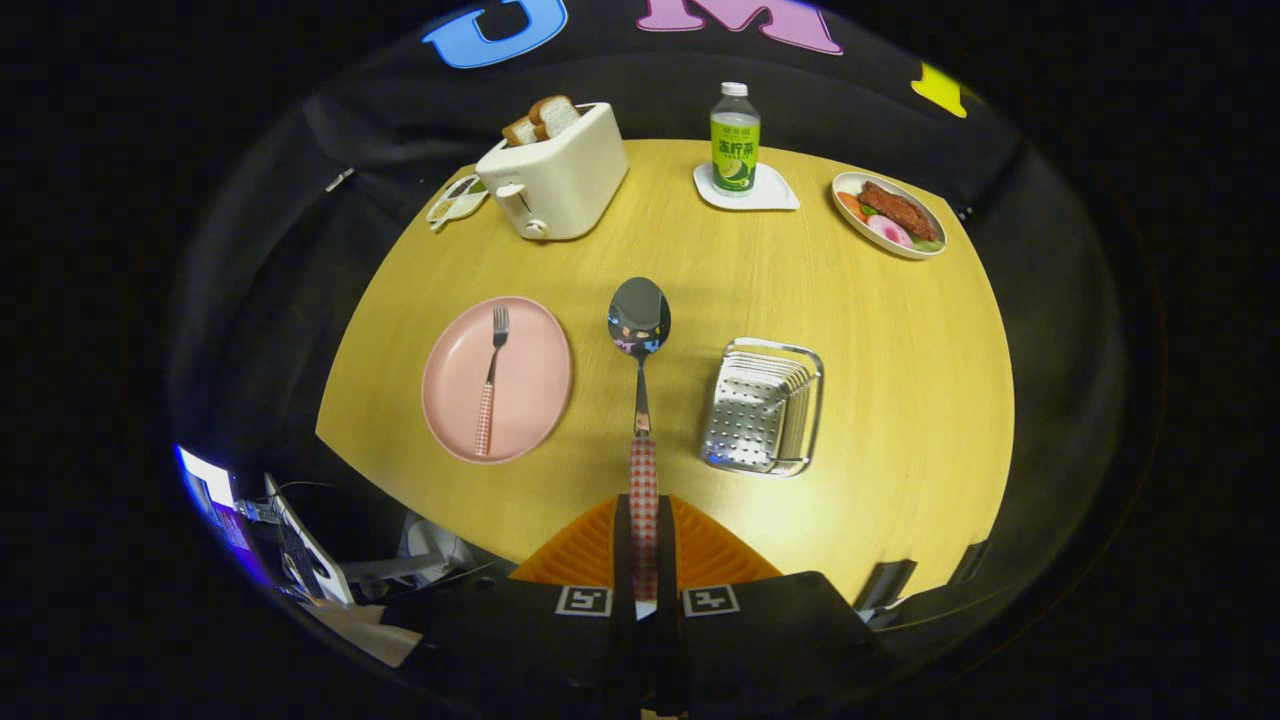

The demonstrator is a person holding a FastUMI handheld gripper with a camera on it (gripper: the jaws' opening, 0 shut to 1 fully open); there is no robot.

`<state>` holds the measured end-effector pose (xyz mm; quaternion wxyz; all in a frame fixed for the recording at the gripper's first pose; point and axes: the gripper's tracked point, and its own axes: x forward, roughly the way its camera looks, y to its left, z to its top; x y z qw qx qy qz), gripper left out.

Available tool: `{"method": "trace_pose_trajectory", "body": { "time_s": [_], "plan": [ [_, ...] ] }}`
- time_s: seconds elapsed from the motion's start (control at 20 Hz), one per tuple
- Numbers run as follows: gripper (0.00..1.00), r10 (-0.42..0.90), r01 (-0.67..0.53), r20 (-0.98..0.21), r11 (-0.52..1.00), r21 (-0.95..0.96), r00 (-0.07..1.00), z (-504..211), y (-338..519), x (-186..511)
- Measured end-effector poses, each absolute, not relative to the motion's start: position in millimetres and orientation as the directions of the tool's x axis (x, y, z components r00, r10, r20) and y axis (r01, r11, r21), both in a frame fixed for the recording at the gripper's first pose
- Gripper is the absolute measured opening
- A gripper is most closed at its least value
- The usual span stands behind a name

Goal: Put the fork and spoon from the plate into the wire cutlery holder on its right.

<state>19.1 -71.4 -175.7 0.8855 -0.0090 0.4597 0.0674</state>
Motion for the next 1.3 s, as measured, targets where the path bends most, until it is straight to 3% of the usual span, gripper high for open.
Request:
{"method": "trace_pose_trajectory", "body": {
  "time_s": [0.6, 1.0, 1.3],
  "plan": [
    [0.11, -0.024, -0.373, -0.939, 0.914, -0.159, 0.343, -173, -169, 12],
    [0.11, -0.037, -0.445, -0.989, 0.890, -0.096, 0.140, -183, -173, 25],
    [0.11, -0.078, -0.482, -0.995, 0.871, -0.095, 0.055, -193, -166, 38]
  ]
}}
